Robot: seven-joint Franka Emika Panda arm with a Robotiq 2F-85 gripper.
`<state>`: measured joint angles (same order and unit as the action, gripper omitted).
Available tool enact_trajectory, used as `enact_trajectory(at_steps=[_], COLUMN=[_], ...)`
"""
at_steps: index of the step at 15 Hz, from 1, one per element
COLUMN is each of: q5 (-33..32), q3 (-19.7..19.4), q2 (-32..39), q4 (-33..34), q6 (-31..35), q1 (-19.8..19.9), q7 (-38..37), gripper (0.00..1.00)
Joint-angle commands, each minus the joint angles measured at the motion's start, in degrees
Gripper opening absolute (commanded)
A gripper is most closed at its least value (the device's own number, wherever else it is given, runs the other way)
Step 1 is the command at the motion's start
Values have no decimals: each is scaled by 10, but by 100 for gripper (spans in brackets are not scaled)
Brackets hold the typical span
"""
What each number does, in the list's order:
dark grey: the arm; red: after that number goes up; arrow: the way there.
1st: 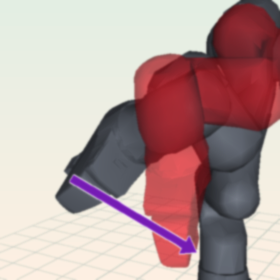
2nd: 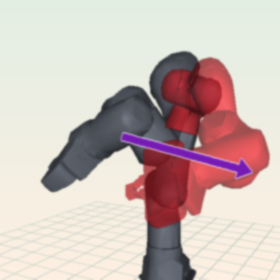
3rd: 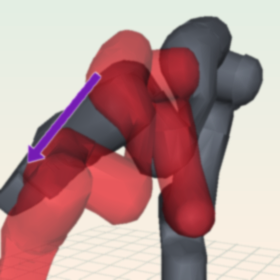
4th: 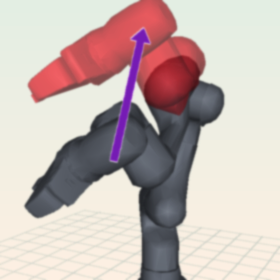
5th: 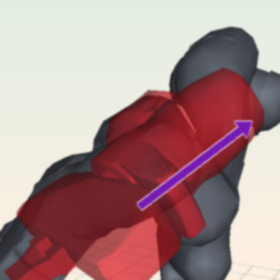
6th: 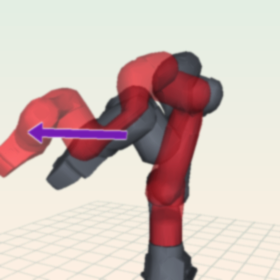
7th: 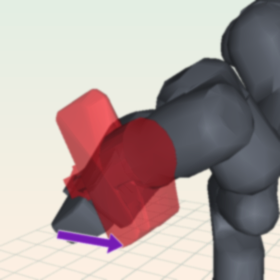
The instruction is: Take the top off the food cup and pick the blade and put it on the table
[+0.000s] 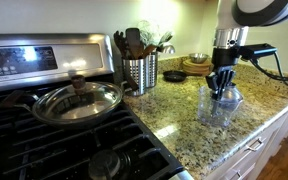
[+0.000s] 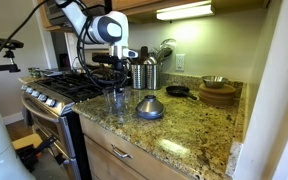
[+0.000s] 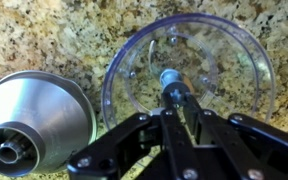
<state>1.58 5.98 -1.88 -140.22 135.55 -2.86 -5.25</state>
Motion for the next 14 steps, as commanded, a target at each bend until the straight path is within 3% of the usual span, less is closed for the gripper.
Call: enact_trajectory(at_steps=[1, 2, 3, 4, 9, 10, 11, 13, 14], q5=[14, 14, 15, 16, 18, 17, 17, 14, 14], q3=[-6, -6, -6, -6, -6, -6, -6, -5, -5], q2=[8, 9, 10, 10, 11, 11, 11, 9, 9], q4=[-1, -1, -1, -2, -4, -3, -3, -4, -4], q6=[3, 3, 4, 3, 4, 4, 4, 5, 5], q1=[-6, -6, -6, -6, -7, -6, -6, -7, -7], q7=[16, 16, 17, 17, 19, 19, 19, 17, 18], gripper=[12, 13, 32, 42, 72, 69, 35, 38, 31])
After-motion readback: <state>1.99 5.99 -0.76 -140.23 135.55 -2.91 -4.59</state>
